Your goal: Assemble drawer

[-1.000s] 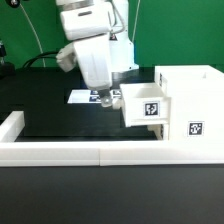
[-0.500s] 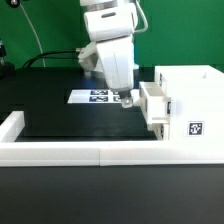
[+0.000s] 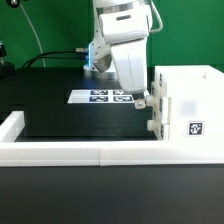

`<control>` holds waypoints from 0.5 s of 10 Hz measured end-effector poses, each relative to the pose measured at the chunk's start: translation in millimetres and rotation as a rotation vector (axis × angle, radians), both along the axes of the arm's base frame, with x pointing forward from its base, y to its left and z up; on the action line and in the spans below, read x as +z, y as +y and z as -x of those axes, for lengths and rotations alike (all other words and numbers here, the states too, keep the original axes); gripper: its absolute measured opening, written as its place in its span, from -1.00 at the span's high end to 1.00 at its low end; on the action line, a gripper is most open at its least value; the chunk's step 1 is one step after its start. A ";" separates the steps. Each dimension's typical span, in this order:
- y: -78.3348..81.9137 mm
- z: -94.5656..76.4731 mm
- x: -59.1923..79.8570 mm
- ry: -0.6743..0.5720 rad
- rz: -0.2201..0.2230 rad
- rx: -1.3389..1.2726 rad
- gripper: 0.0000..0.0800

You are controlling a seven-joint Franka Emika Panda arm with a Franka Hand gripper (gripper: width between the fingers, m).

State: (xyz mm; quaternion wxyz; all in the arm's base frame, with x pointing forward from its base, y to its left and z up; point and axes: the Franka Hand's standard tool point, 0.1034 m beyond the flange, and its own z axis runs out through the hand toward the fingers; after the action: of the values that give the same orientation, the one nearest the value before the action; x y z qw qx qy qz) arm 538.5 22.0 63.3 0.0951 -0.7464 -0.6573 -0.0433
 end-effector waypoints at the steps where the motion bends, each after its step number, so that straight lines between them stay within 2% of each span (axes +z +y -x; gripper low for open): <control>1: 2.8 -2.0 1.3 -0.002 0.001 -0.008 -0.62; 5: 2.7 -2.1 1.2 0.004 0.004 -0.045 -0.62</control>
Offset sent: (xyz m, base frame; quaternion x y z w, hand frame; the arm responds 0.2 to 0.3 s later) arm 0.0000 0.0000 0.0000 0.0000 0.0000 0.0000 1.0000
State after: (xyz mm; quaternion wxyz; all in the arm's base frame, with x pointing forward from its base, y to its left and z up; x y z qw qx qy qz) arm 540.5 24.7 64.5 0.0942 -0.7614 -0.6400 -0.0427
